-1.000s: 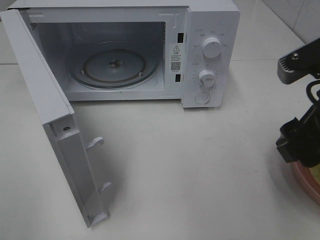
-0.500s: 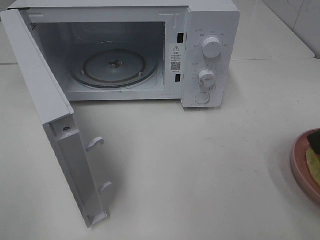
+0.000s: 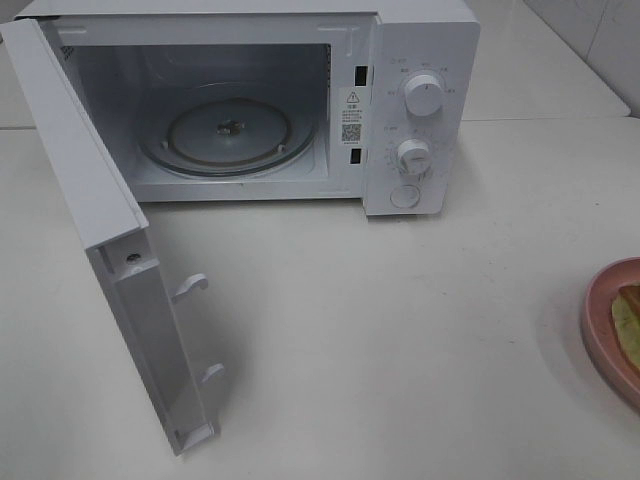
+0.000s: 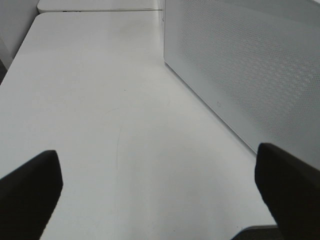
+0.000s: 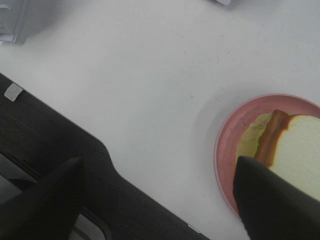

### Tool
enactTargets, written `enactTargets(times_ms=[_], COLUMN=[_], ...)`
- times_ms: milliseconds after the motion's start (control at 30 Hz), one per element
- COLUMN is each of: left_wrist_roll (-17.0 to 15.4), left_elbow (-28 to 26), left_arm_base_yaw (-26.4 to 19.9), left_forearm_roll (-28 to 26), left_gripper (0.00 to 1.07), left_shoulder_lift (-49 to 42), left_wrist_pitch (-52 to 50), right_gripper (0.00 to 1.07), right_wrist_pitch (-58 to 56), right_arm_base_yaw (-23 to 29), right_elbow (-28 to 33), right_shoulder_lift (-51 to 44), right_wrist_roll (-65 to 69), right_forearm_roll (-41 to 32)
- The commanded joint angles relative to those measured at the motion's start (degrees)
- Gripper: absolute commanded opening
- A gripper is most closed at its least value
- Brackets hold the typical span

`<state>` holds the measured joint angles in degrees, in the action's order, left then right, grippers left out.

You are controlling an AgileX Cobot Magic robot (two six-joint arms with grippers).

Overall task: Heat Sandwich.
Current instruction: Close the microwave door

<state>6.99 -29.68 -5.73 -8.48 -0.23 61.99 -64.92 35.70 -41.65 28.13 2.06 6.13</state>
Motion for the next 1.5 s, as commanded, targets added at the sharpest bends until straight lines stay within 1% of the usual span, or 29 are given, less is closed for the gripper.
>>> enactTargets(times_ms=[33, 67, 100, 200, 233, 333, 367, 400, 500, 533, 667, 700, 800, 833, 900, 967, 1000, 1100, 1500], left_wrist_roll=[-0.23, -0.23, -0.23, -0.23, -0.23, -0.23, -0.23, -0.23, -0.23, -0.23, -0.23, -0.23, -0.23, -0.23, -0.23, -0.23, -0.23, -0.23, -0.23], left_elbow=[0.06, 0.06, 0.06, 0.06, 0.06, 0.06, 0.06, 0.06, 0.06, 0.06, 0.06, 0.06, 0.06, 0.06, 0.06, 0.06, 0.06, 0.06, 0.06], left_arm_base_yaw=[0.34, 0.34, 0.34, 0.34, 0.34, 0.34, 0.34, 0.34, 0.34, 0.34, 0.34, 0.34, 0.34, 0.34, 0.34, 0.34, 0.34, 0.34, 0.34], left_forearm_roll=[0.11, 0.11, 0.11, 0.11, 0.11, 0.11, 0.11, 0.11, 0.11, 0.11, 0.11, 0.11, 0.11, 0.11, 0.11, 0.11, 0.11, 0.11, 0.11], left_gripper=[1.0, 1.0, 1.0, 1.0, 1.0, 1.0, 1.0, 1.0, 1.0, 1.0, 1.0, 1.0, 1.0, 1.0, 1.0, 1.0, 1.0, 1.0, 1.0], left_shoulder_lift=[-1.2, -1.2, -1.2, -1.2, -1.2, -1.2, -1.2, -1.2, -1.2, -1.2, -1.2, -1.2, -1.2, -1.2, -1.2, -1.2, -1.2, -1.2, -1.2], left_wrist_pitch=[-0.46, -0.46, -0.46, -0.46, -0.46, -0.46, -0.46, -0.46, -0.46, -0.46, -0.46, -0.46, -0.46, -0.46, -0.46, -0.46, -0.46, -0.46, -0.46], right_gripper=[0.78, 0.78, 0.78, 0.78, 0.78, 0.78, 0.78, 0.78, 0.78, 0.78, 0.78, 0.78, 0.77, 0.77, 0.77, 0.77, 0.77, 0.77, 0.76], right_wrist_pitch=[-0.97, -0.97, -0.92, -0.86, -0.86, -0.69, -0.69, -0.46, -0.34, -0.34, 1.03, 1.03, 2.29, 2.29, 4.07, 5.73, 5.73, 7.56, 7.96], right_arm_base_yaw=[-0.4, -0.4, -0.4, -1.78, -4.13, -8.94, -8.94, -11.92, -15.76, -15.76, -22.4, -22.4, -25.04, -25.04, -27.33, -29.68, -29.68, -32.43, -33.06], right_elbow=[-0.17, -0.17, -0.17, -0.17, -0.17, 0.11, 0.11, 0.92, 3.04, 3.04, 6.7, 6.7, 8.71, 8.71, 11.06, 11.52, 11.52, 13.01, 13.24], right_shoulder_lift=[-3.21, -3.21, -5.33, -6.88, -8.37, -11.17, -11.17, -13.18, -16.62, -16.62, -22.86, -22.86, -24.98, -24.98, -26.99, -28.76, -28.76, -29.91, -29.91], right_wrist_roll=[0.34, 0.34, 0.34, 0.52, 0.34, -1.38, -1.38, -2.06, -2.06, -2.06, -2.06, -2.06, -2.06, -2.06, -2.06, -2.06, -2.06, -2.06, -2.06], right_forearm_roll=[-0.29, -0.29, -0.17, -0.63, -0.74, -0.86, -0.86, -1.2, -2.58, -2.58, -3.78, -3.78, -3.78, -3.78, -3.95, -4.24, -4.24, -5.5, -6.13])
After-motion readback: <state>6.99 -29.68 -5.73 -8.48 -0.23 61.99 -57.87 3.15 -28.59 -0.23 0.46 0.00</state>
